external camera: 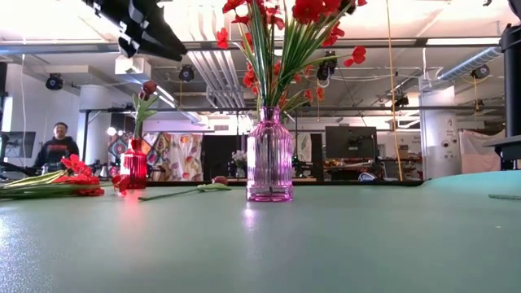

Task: Sort flowers into vase by color
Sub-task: Put the pink flower into the red vase

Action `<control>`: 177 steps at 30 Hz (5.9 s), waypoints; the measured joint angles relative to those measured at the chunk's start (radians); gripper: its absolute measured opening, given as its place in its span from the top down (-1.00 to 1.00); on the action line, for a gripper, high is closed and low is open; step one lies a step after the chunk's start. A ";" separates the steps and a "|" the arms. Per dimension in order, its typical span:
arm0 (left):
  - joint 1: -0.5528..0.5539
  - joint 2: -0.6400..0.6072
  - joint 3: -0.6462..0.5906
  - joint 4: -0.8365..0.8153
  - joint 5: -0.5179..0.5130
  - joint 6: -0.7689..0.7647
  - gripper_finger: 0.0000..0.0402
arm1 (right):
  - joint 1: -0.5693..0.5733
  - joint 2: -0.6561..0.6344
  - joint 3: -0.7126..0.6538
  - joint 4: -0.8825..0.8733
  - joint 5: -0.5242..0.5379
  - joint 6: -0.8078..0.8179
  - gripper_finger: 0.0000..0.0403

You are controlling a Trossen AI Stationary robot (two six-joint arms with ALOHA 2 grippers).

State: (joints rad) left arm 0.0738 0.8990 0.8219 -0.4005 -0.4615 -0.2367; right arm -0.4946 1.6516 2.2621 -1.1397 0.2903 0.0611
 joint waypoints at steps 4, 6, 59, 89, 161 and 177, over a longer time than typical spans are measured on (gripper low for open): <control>0.000 0.029 0.000 -0.048 0.001 -0.085 0.31 | -0.002 0.000 -0.002 -0.166 0.079 0.036 -0.89; -0.001 0.048 0.000 -0.066 0.000 -0.111 0.31 | -0.002 -0.002 -0.007 -0.227 0.114 0.052 -0.89; -0.460 0.510 -0.368 0.679 -0.546 -0.187 0.03 | 0.144 -0.359 -0.696 0.017 0.094 0.187 -0.89; 0.061 0.929 -0.385 1.155 -0.228 -0.036 0.04 | 0.144 -0.358 -0.699 0.105 0.094 0.130 -0.90; 0.071 -0.014 -0.207 1.227 0.671 0.211 1.00 | 0.192 -0.357 -0.735 0.716 -0.425 -0.195 -0.90; 0.071 0.193 -0.080 1.236 0.662 0.229 1.00 | 0.392 -0.215 -0.739 1.221 -0.525 -0.255 -0.90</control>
State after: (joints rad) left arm 0.1452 1.0917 0.7422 0.8352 0.2005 -0.0082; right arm -0.1024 1.4368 1.5227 0.0810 -0.2348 -0.1943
